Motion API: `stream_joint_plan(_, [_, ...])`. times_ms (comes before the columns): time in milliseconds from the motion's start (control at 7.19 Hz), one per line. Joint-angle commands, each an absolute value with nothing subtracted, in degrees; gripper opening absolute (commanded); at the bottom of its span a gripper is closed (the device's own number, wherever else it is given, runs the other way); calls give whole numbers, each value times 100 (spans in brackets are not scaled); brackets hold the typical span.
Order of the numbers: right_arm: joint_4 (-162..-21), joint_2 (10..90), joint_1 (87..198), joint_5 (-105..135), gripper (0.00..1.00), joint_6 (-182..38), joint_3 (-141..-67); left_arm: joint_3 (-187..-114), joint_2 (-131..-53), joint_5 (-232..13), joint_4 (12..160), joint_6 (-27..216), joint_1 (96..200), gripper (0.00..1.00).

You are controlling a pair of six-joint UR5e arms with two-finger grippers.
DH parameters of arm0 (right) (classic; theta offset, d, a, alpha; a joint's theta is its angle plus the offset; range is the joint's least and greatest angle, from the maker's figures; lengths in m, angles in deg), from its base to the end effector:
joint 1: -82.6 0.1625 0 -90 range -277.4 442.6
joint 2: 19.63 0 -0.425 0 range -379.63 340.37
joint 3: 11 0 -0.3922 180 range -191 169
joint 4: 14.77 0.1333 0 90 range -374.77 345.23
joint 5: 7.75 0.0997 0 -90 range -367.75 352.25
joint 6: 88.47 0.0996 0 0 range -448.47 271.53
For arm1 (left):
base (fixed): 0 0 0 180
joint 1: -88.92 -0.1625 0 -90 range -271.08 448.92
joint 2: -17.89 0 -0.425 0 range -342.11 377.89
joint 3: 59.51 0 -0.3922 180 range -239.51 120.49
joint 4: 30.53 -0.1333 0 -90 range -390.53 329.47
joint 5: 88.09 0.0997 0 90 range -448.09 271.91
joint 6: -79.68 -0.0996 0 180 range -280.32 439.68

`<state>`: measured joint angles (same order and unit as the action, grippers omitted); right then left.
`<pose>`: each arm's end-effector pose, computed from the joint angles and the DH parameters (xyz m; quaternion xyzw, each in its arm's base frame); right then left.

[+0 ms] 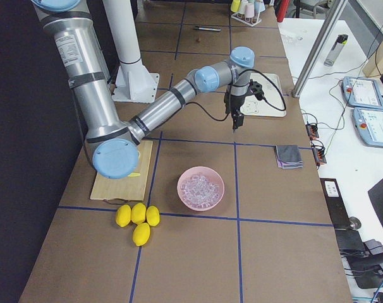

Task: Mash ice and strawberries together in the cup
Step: 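Move the right gripper back to the pink bowl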

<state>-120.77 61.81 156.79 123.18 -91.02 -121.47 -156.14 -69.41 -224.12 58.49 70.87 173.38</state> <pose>-0.0763 -0.5191 0.4433 0.0655 -0.3573 -0.1877 0.9126 -0.0155 -0.4781 0.6241 0.0348 0.3900 0.1249 0.9116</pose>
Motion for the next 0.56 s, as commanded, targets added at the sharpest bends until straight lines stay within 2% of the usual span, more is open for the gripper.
stream_joint_plan(0, [-12059, 7218, 16527, 12426, 99, -10723, -12060, -15611, -6983, -22415, 5859, 7071, 17338, 100])
stream_joint_plan(417, [-11701, 8151, 17171, 12506, 98, -11098, -11921, -15602, -6974, -22397, 6482, 7124, 17338, 100])
